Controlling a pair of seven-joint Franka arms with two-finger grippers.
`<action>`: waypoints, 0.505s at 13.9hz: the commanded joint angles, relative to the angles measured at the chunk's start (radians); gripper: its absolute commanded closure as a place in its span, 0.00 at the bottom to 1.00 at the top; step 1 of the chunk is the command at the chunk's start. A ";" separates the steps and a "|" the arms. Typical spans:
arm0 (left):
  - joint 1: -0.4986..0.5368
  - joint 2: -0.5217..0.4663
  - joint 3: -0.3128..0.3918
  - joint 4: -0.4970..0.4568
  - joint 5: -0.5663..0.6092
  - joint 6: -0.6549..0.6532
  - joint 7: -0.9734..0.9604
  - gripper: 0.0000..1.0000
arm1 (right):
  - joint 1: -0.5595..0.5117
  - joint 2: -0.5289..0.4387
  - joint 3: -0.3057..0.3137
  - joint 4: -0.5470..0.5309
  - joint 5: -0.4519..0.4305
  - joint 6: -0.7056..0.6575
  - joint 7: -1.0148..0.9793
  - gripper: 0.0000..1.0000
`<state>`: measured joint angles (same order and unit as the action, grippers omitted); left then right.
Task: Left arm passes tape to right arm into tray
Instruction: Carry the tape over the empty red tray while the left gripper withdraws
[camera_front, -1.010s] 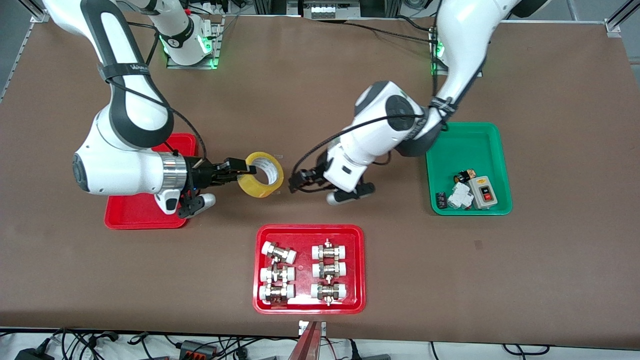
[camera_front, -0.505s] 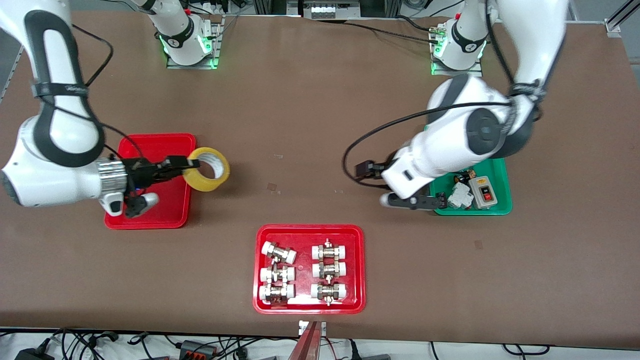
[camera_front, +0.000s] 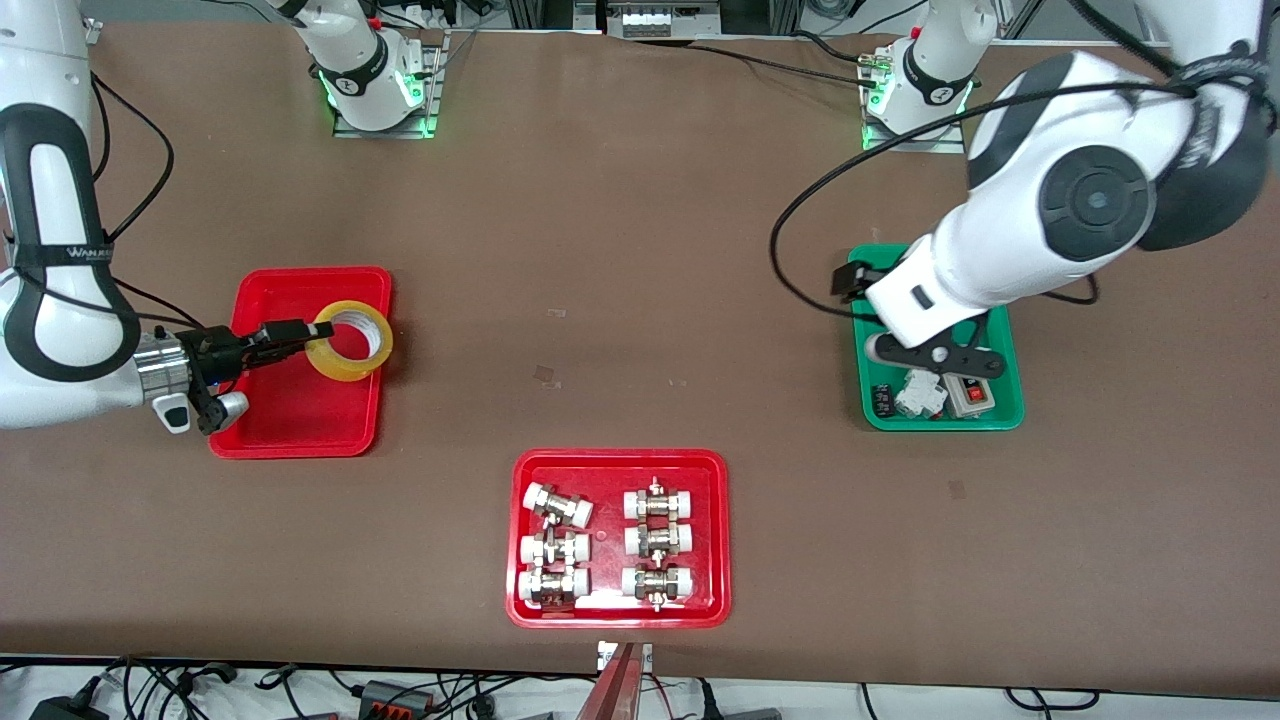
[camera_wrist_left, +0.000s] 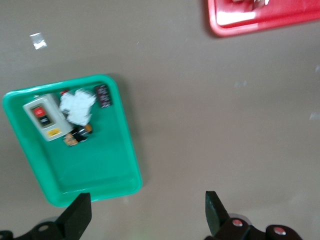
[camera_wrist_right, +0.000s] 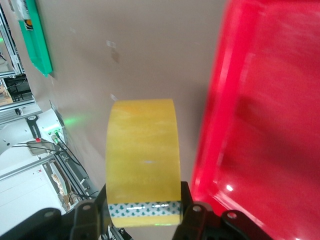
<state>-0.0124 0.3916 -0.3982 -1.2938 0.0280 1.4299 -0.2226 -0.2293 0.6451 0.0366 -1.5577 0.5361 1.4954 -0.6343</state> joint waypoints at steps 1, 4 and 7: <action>0.048 0.006 -0.004 0.024 0.021 -0.052 0.088 0.00 | -0.050 0.047 0.019 0.022 -0.034 -0.024 -0.054 1.00; 0.078 -0.006 0.005 0.024 0.021 -0.118 0.143 0.00 | -0.071 0.094 0.019 0.024 -0.060 -0.014 -0.137 1.00; 0.063 -0.069 0.084 -0.057 0.045 -0.108 0.250 0.00 | -0.074 0.105 0.019 0.027 -0.137 0.041 -0.162 0.48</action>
<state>0.0636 0.3828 -0.3629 -1.2895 0.0420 1.3267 -0.0511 -0.2883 0.7470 0.0371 -1.5541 0.4489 1.5244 -0.7728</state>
